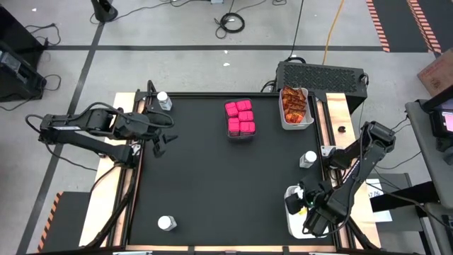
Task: Sort spices by type
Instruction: Put the white seasoning bottle into the bottom white bin
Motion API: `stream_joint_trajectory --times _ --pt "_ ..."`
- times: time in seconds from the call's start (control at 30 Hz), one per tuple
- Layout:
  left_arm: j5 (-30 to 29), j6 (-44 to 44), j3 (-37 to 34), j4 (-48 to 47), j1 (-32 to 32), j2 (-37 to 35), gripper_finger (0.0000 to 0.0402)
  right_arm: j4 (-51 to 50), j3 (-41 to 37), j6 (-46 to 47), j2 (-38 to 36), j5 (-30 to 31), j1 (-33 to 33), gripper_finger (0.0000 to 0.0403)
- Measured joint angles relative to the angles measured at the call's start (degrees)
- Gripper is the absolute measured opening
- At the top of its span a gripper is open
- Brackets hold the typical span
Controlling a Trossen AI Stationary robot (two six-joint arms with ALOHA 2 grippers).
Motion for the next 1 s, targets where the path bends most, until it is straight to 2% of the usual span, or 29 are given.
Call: stream_joint_trajectory --times 0.2,0.5,0.67,0.87,1.0 --pt "-0.02 0.00 0.00 0.29 0.00 0.00 0.0253 -2.23 3.42 -4.01 0.00 -0.21 -0.79 0.0273" --pt "-0.02 -0.09 0.00 1.68 0.00 0.00 0.0253 -14.41 15.15 -5.30 0.00 0.03 -5.53 0.0263" --pt "-0.02 -0.20 0.00 1.66 0.00 0.00 0.0253 -18.03 21.10 -5.73 -0.53 -0.32 -11.53 0.0263" --pt "0.47 -0.17 0.00 2.14 0.00 0.01 0.0253 -18.29 20.72 -14.24 -5.31 -6.74 -21.64 0.0268" --pt "1.21 -0.17 0.00 2.12 0.00 0.02 0.0253 -18.39 19.55 -17.45 -8.49 -7.44 -28.19 0.0289"
